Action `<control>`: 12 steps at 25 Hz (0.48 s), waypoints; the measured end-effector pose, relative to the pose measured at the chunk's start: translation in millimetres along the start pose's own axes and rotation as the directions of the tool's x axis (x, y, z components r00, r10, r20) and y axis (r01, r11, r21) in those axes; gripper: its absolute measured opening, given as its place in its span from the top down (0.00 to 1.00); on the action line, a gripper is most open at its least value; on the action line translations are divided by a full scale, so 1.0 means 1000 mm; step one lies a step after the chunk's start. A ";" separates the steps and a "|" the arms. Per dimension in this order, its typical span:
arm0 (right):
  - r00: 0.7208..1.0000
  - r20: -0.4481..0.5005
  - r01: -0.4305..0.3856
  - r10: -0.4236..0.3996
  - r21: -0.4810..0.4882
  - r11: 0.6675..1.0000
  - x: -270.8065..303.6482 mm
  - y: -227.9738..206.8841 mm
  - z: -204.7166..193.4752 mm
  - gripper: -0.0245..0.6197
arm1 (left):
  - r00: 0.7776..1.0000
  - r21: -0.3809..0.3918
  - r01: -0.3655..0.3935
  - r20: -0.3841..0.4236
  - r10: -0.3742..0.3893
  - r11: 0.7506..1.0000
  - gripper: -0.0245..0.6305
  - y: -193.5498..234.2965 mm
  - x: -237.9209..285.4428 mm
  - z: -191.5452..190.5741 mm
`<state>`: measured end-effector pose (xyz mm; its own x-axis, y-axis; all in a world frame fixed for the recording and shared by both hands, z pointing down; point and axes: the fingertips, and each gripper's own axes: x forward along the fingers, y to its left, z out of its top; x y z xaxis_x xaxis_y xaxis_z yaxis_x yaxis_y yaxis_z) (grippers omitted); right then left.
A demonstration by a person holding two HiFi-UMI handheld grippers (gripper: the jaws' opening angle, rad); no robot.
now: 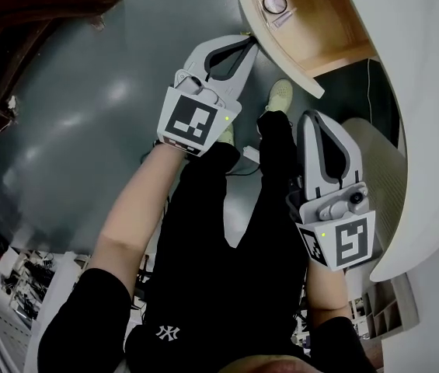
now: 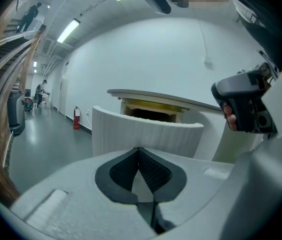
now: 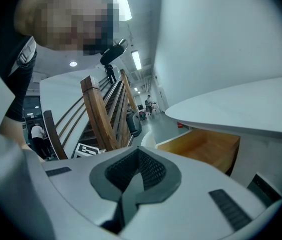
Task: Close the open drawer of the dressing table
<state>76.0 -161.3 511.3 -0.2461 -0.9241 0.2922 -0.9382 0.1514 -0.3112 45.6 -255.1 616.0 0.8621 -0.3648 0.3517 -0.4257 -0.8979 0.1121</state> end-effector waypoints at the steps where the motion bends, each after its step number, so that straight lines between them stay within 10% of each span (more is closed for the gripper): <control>1: 1.000 0.003 0.006 -0.006 0.000 1.000 -0.002 -0.009 0.003 0.94 | 1.000 0.004 0.008 0.007 -0.009 1.000 0.95 -0.004 0.011 0.006; 12: 0.998 0.016 0.060 -0.060 0.000 0.998 -0.005 -0.061 -0.007 0.94 | 0.987 0.030 0.108 0.112 -0.111 0.994 0.95 -0.021 0.092 0.036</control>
<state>133.2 -163.3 535.3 -0.1855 -0.9371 0.2956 -0.9512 0.0958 -0.2932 143.9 -279.0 613.1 0.9294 -0.2879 0.2310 -0.3211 -0.9392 0.1213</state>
